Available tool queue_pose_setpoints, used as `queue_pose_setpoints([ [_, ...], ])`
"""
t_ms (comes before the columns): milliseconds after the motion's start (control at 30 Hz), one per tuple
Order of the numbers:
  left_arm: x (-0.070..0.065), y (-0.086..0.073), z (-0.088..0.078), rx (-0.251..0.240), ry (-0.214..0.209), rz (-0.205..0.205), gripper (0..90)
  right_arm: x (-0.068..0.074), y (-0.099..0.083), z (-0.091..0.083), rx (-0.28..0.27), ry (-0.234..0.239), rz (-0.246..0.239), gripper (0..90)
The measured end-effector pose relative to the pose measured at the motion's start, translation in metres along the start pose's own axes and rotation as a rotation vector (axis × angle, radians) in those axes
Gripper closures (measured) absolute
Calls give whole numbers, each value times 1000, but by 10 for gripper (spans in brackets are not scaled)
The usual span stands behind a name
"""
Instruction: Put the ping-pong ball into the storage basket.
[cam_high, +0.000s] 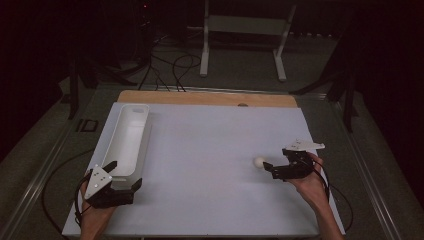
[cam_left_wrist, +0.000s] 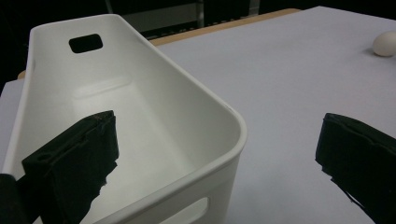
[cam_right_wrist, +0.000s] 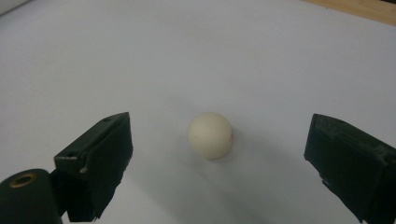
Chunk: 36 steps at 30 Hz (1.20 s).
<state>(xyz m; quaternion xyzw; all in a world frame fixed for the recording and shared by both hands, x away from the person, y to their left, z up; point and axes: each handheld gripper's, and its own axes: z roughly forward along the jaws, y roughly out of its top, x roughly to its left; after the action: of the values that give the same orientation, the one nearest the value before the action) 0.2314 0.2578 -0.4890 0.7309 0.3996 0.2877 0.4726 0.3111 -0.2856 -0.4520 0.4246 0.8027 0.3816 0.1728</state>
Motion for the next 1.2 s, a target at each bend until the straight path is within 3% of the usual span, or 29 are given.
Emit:
queue_pose_setpoints([
  [700, 0, 0, 1, 2, -1, -1, 0, -4, 2, 11, 39, 34, -34, 73],
  [1200, 0, 0, 1, 4, -2, 1, 0, -3, 2, 21, 62, 25, -39, 73],
])
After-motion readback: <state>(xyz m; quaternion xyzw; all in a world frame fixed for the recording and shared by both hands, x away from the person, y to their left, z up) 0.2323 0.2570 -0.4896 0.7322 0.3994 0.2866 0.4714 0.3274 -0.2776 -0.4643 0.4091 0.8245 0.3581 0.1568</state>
